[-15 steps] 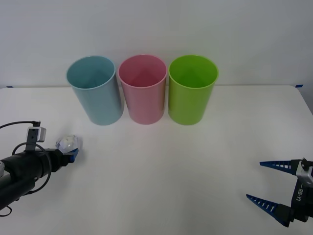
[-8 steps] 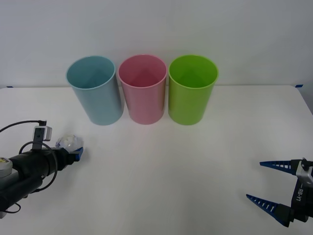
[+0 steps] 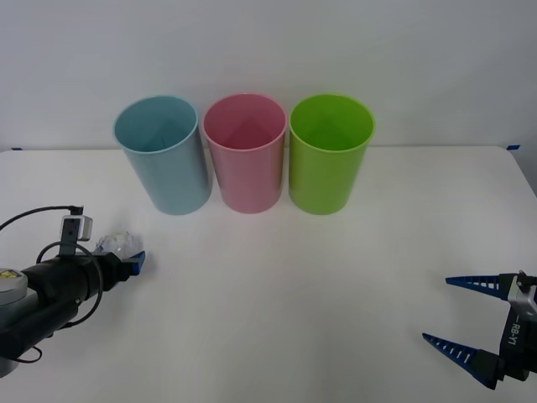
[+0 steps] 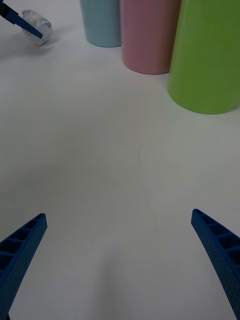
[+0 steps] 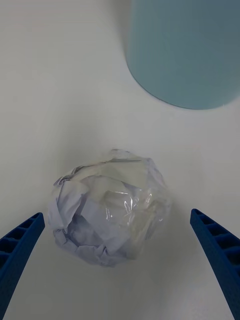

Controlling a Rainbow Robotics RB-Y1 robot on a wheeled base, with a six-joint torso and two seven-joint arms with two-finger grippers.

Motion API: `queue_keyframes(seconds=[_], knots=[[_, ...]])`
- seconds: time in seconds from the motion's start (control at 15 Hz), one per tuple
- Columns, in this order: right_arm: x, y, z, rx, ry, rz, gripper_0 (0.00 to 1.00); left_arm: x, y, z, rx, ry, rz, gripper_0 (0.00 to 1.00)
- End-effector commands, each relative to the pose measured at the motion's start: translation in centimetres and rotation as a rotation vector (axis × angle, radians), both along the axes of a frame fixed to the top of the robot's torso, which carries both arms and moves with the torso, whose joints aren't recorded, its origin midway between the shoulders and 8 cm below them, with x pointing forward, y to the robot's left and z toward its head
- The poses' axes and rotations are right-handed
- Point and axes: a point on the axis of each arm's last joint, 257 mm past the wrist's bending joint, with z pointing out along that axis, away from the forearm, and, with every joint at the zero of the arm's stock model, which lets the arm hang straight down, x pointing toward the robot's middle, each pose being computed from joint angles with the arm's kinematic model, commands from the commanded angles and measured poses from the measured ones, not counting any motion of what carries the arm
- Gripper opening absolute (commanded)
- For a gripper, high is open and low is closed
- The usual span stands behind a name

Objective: Put cans in the blue bin and PET bottles in the pink bin and trash in the green bin.

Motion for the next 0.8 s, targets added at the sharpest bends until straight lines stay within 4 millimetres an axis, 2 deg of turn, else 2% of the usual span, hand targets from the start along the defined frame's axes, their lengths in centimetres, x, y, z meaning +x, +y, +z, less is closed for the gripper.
queue_keyframes(seconds=[0.07, 0.8], knots=[[0.0, 0.0, 0.0, 0.000, 0.000, 0.000, 1.00, 0.4, -0.2, -0.3, 0.000, -0.003, 0.003, 1.00], [0.0, 0.0, 0.0, 0.000, 0.000, 0.000, 1.00, 1.6, -0.6, -0.5, -0.011, -0.014, 0.018, 1.00]])
